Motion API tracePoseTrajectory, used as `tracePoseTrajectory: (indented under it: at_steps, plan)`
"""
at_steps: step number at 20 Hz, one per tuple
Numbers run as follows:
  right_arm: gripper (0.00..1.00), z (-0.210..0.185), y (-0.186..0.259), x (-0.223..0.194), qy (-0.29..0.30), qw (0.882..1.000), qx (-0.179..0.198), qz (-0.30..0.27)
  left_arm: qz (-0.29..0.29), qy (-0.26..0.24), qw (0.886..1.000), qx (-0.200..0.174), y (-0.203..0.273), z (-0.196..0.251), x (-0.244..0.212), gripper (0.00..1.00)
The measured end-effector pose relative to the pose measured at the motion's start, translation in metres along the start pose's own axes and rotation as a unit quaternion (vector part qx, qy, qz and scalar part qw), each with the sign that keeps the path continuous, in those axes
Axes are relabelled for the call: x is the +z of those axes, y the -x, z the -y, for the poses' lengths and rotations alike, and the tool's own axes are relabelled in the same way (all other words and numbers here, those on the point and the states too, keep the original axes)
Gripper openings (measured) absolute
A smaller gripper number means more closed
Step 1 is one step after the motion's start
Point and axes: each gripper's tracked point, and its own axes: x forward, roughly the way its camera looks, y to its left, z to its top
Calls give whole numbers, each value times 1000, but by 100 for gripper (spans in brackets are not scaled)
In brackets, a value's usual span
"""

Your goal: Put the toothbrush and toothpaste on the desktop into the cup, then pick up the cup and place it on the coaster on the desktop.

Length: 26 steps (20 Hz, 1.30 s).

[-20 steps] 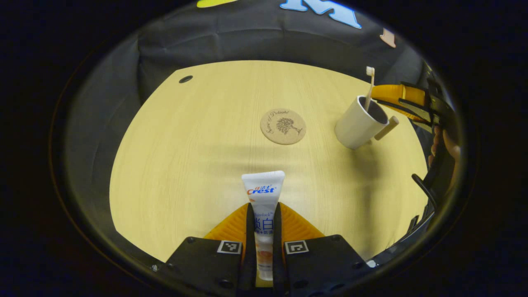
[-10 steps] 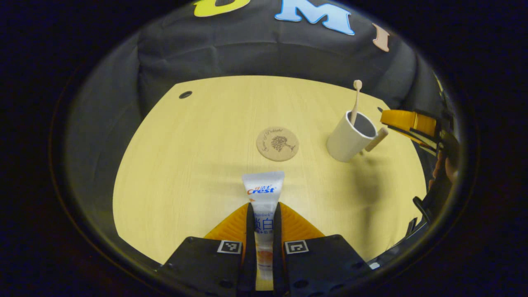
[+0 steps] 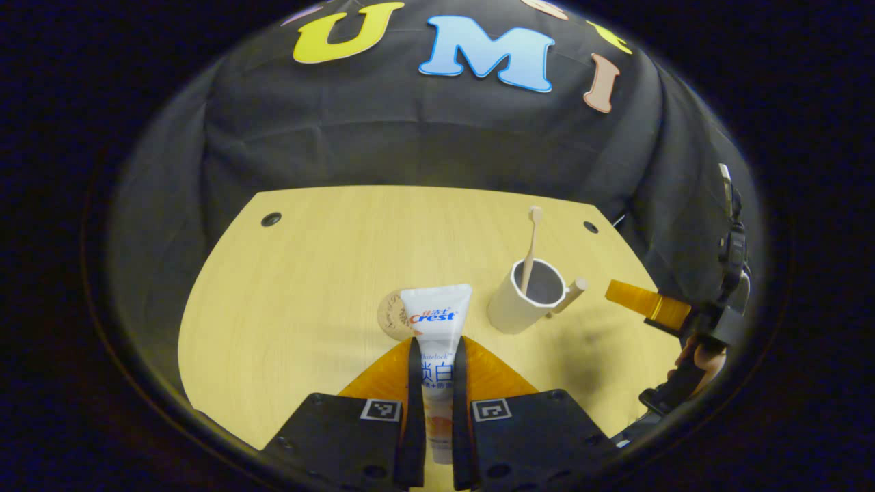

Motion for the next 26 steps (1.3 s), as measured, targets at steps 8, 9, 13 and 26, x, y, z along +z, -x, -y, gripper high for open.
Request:
tracePoseTrajectory:
  at_steps: [8,9,13,26]
  plan:
    - [43,53,23,-15,-10,1000,-22,-17,83,-4,995,-59,-40,76,87,23]
    - [43,61,25,-15,-13,999,-26,-19,94,1,993,-65,-45,83,97,23]
    - [43,94,29,-14,-30,998,-42,-26,148,47,985,-79,-61,104,139,23]
    - [43,161,37,-11,-40,995,-70,-53,168,91,982,-11,-125,104,141,23]
